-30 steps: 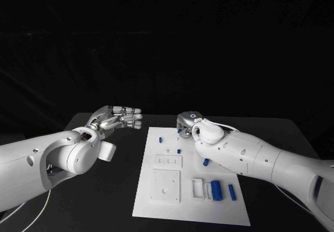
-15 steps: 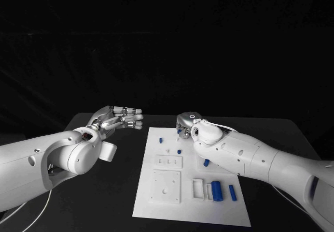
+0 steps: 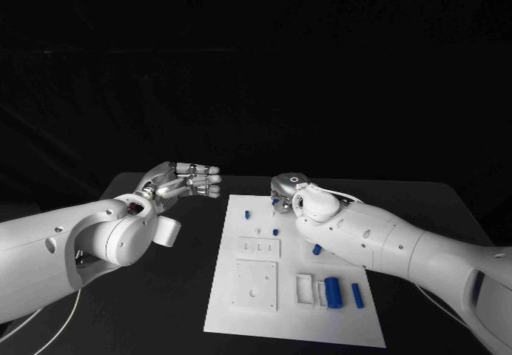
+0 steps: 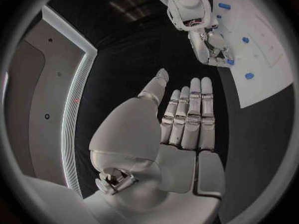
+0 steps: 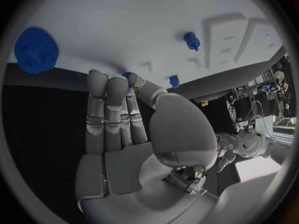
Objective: Assemble the parts on the task board
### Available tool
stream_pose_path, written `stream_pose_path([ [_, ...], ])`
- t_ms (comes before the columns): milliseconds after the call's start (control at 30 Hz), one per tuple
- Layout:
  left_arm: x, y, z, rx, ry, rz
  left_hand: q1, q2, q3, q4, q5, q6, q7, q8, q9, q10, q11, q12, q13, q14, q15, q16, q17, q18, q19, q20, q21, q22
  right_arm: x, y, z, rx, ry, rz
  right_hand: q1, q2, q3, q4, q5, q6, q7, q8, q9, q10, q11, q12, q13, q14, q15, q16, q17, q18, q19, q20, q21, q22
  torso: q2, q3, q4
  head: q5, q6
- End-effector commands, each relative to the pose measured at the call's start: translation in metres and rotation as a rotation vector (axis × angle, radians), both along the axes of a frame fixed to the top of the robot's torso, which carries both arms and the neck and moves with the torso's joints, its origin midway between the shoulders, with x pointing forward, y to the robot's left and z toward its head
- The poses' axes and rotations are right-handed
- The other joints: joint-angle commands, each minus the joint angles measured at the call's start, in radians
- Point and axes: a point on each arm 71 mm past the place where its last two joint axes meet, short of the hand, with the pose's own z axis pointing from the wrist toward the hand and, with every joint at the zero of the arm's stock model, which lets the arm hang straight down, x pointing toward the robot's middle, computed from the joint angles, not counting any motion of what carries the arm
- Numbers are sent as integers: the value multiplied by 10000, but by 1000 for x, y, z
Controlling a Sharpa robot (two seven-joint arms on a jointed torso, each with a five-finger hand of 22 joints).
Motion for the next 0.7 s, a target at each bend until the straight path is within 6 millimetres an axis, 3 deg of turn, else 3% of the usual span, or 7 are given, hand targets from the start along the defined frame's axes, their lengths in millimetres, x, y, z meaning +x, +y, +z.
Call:
stream_pose_path([
  [33, 0, -3, 1, -8, 11, -198, 78, -16, -26, 24, -43, -44, -21, -41, 10, -72, -1, 34, 17, -67, -3, -27, -3, -55, 21, 77, -51, -12, 0, -3, -8, -233, 509, -76, -69, 0, 87, 32, 27, -260, 65, 36, -42, -299, 64, 15, -10, 9, 111, -65, -14, 161, 97, 79, -121, 5, 2, 5, -1, 11, 7],
  [133, 0, -3, 1, -1, 24, -198, 81, -27, -29, 32, -43, -50, -19, -41, 10, -86, 4, 32, 17, -85, 3, -29, -5, -54, 19, 82, -57, -22, 1, -3, -7, -101, 481, -62, -139, -162, 255, 77, 35, -630, 153, 48, -44, -746, 207, 18, -15, 22, 248, -67, -35, 250, 98, 219, -281, -38, 3, 8, -8, 20, 12],
  [200, 0, -3, 1, 7, 36, -196, 91, -31, -25, 39, -40, -53, -18, -41, 9, -97, 6, 32, 17, -92, 5, -27, -4, -53, 18, 86, -64, -32, 0, -3, -7, 0, 439, -39, -278, -425, 246, 154, 106, -975, 173, 35, -59, -1216, 327, 12, -24, 27, 312, -61, -53, 352, 128, 279, -417, -99, 4, 5, -5, 20, 18],
  [300, 0, -2, 1, 36, 41, -182, 161, 9, 37, 11, 224, -62, -11, -44, 8, -129, 15, 32, 15, -107, 3, -30, -8, -42, 13, 75, -55, -36, 0, -2, -6, 156, 375, 9, -298, -659, 117, 240, 119, -1176, 181, 39, -60, -1670, 441, 17, -26, 24, 383, -58, -82, 448, 169, 361, -498, -139, 3, 6, -7, 22, 21],
  [367, 0, -2, 1, 52, 45, -167, 132, -20, 125, -33, 319, -70, -6, -41, 8, -191, 29, 34, 17, -133, 11, -26, -17, -36, -46, 84, 6, -8, -1, -3, -4, 274, 293, 45, -237, -847, -380, 366, 132, -1359, 100, 44, -64, -2243, 556, 28, -25, 19, 456, -58, -119, 546, 216, 443, -593, -193, 8, 14, -16, 43, 19],
  [500, 0, 0, 1, 77, 55, -130, 114, -39, 124, -32, 272, -72, -3, -42, 8, -200, 34, 33, 17, -136, 17, -29, -16, -38, -59, 90, 13, -6, -4, -6, -1, 473, 84, 84, 310, -883, -1690, 775, 97, -1631, -64, 44, -64, -2675, 656, 21, -25, -3, 502, -40, -217, 699, 333, 535, -816, -312, 4, 15, -21, 37, 5],
  [700, 1, 3, 2, 112, 41, -31, 157, -33, 168, -65, 338, -69, -3, -42, 8, -202, 36, 32, 16, -144, 15, -31, -16, -31, -69, 86, 36, 3, -10, -20, 11, 866, -234, 72, 536, -1136, -2192, 1191, 51, -1788, -172, 41, -64, -2737, 678, 11, -27, -23, 494, -25, -280, 740, 374, 531, -923, -345, -3, 37, -92, 37, 44],
])
